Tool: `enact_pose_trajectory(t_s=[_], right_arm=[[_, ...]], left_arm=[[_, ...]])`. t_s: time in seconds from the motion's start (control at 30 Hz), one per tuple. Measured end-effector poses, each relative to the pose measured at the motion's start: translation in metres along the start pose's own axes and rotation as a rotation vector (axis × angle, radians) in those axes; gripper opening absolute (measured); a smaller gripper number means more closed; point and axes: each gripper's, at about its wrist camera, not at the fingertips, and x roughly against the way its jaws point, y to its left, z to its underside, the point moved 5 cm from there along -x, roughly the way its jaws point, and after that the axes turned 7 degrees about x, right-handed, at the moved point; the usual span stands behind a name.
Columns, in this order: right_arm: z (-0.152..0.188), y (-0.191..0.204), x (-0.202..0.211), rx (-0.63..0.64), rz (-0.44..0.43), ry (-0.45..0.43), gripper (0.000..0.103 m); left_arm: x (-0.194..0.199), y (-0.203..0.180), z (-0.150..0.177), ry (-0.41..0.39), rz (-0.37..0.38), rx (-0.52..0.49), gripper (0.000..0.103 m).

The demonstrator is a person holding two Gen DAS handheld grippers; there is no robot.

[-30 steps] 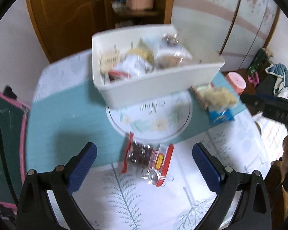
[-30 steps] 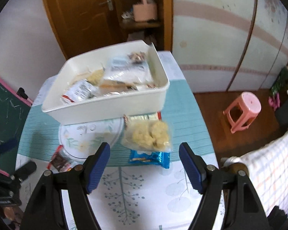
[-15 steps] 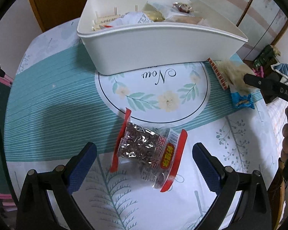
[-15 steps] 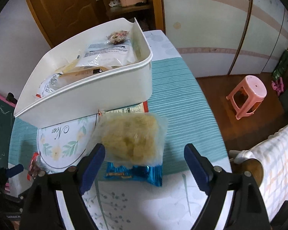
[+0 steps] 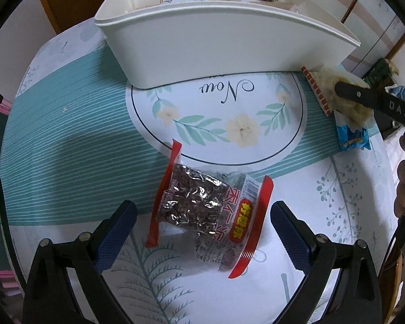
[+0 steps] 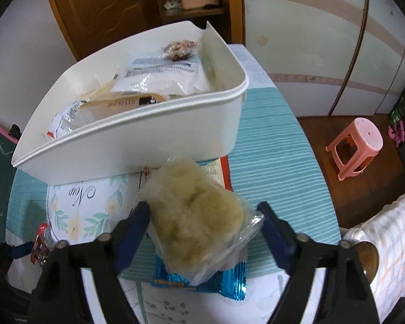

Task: Organize snacks
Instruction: 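Grasp the red-edged candy bag with left tool while right tool grasps yellow snack bag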

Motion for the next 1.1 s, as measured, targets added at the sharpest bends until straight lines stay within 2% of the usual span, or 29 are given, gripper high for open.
enact_pose_trajectory(t_s=[0.13, 0.17, 0.23, 0.37, 0.63, 0.83, 1.1], right_arm=[[0.002, 0.007, 0.005, 0.034, 0.023, -0.027, 0.062], [0.003, 0.009, 0.006, 0.044, 0.033, -0.031, 0.061], [0.005, 0.01, 0.009, 0.05, 0.043, -0.037, 0.06], [0.01, 0.01, 0.019, 0.032, 0.039, -0.047, 0.059], [0.021, 0.015, 0.049, -0.014, 0.0, -0.095, 0.058], [0.032, 0.029, 0.082, -0.034, -0.05, -0.146, 0.058], [0.051, 0.051, 0.112, -0.013, -0.108, -0.163, 0.058]], left_arm=[[0.003, -0.006, 0.004, -0.023, -0.042, -0.04, 0.076], [0.005, -0.008, 0.005, -0.032, -0.034, -0.043, 0.068], [0.008, -0.007, 0.004, -0.047, -0.03, -0.034, 0.058], [0.013, 0.003, 0.003, -0.06, 0.02, 0.033, 0.044], [0.021, 0.004, 0.009, -0.076, 0.042, 0.051, 0.043], [0.053, 0.005, 0.019, -0.154, 0.097, 0.048, 0.043], [0.1, 0.003, 0.023, -0.244, 0.14, 0.033, 0.043]])
